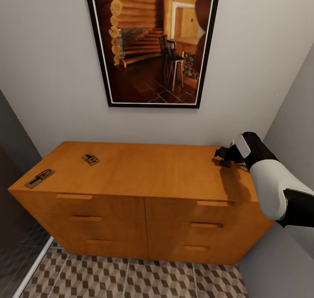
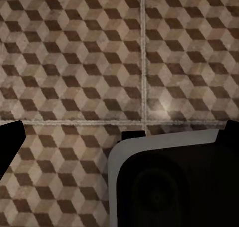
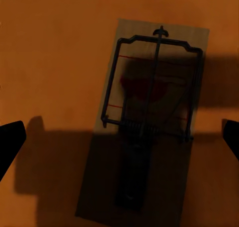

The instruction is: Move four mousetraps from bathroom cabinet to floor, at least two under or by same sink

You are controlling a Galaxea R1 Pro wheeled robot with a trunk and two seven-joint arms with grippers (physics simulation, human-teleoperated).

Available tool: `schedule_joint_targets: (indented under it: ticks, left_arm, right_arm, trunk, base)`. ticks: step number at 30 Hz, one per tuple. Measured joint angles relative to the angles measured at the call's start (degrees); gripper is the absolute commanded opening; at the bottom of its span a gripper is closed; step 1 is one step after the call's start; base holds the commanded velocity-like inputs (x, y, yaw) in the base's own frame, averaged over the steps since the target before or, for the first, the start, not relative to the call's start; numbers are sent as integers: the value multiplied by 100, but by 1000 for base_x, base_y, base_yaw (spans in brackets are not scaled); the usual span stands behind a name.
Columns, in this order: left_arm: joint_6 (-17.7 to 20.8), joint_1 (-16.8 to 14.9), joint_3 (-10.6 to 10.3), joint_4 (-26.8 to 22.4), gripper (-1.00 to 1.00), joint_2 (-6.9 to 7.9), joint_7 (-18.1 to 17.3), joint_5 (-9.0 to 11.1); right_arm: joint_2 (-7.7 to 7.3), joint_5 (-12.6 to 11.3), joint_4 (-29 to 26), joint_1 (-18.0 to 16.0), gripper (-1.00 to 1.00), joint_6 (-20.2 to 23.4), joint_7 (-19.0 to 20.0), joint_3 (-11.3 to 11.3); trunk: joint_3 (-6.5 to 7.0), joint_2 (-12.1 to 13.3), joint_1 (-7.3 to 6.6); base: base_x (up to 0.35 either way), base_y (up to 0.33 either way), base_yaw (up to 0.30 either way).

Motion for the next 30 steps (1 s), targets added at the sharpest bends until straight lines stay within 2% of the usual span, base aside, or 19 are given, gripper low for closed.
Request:
schedule_joint_targets:
  ticks: [19, 20, 24, 27, 30]
  left_arm:
    - [-2, 0, 1, 5, 100, 4, 0, -2]
    - [-2, 0, 1, 5, 100, 6, 0, -1]
    - [-2, 1, 1, 5, 100, 8, 0, -4]
    - [-2, 0, 0, 6, 100, 9, 0, 0]
    - [-2, 0, 0, 6, 100, 6, 0, 1]
  right_arm:
    - [0, 12, -117, 41, 100, -14, -3, -2]
    - [0, 10, -120, 43, -100, -15, -3, 1]
    - [-9, 136, -101, 45, -100, 1, -11, 16]
    - [-7, -39, -128, 45, -100, -22, 11, -9]
    - [-8, -51, -129, 45, -100, -25, 9, -7]
  trunk:
    - [-28, 0, 0]
    - [-28, 0, 0]
    - [-28, 0, 0]
    - [-28, 0, 0]
    - [-28, 0, 0]
  base:
    - [0, 0, 0]
    - [0, 0, 0]
    - [0, 0, 0]
    - [0, 0, 0]
    - [0, 0, 0]
